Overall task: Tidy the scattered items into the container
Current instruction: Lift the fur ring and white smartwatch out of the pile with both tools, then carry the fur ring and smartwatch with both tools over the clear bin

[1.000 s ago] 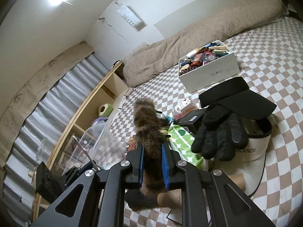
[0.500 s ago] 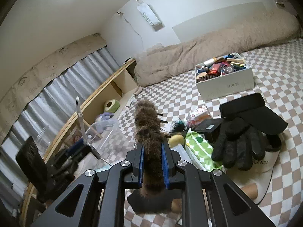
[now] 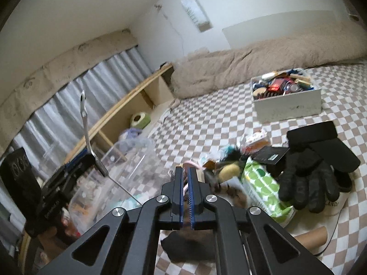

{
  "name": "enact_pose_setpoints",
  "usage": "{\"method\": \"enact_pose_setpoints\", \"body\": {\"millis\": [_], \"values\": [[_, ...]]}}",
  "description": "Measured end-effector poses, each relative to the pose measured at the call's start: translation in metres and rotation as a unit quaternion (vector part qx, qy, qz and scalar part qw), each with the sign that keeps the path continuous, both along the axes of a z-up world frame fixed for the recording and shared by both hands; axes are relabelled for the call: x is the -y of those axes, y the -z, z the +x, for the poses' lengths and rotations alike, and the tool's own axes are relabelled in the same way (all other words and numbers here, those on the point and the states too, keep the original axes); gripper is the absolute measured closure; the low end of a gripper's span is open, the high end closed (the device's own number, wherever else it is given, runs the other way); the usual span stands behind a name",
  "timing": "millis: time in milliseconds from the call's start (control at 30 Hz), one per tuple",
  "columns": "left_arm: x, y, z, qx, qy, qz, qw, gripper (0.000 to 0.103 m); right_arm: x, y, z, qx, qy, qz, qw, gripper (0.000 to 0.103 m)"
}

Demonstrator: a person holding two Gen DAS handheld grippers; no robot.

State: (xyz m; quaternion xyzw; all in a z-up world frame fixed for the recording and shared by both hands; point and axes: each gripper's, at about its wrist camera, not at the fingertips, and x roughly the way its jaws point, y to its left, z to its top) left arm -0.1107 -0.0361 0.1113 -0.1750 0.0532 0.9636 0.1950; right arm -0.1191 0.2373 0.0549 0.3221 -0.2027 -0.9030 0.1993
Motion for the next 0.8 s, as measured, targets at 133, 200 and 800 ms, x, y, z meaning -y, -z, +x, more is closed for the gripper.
{"method": "enact_pose_setpoints", "body": {"millis": [133, 200, 800], "values": [[0.009, 0.000, -0.003, 0.004, -0.011, 0.007, 0.9999, 0.066, 0.022, 0.022, -0.003, 0.031, -0.027, 0.072, 0.997, 0.095], [0.011, 0.000, -0.005, 0.007, -0.014, 0.009, 0.9998, 0.066, 0.034, 0.041, -0.006, 0.056, -0.042, 0.105, 0.992, 0.087], [0.007, 0.005, -0.007, 0.018, -0.014, -0.006, 0.9997, 0.066, 0.090, 0.169, -0.056, 0.194, -0.042, 0.063, 0.978, 0.050]]}}
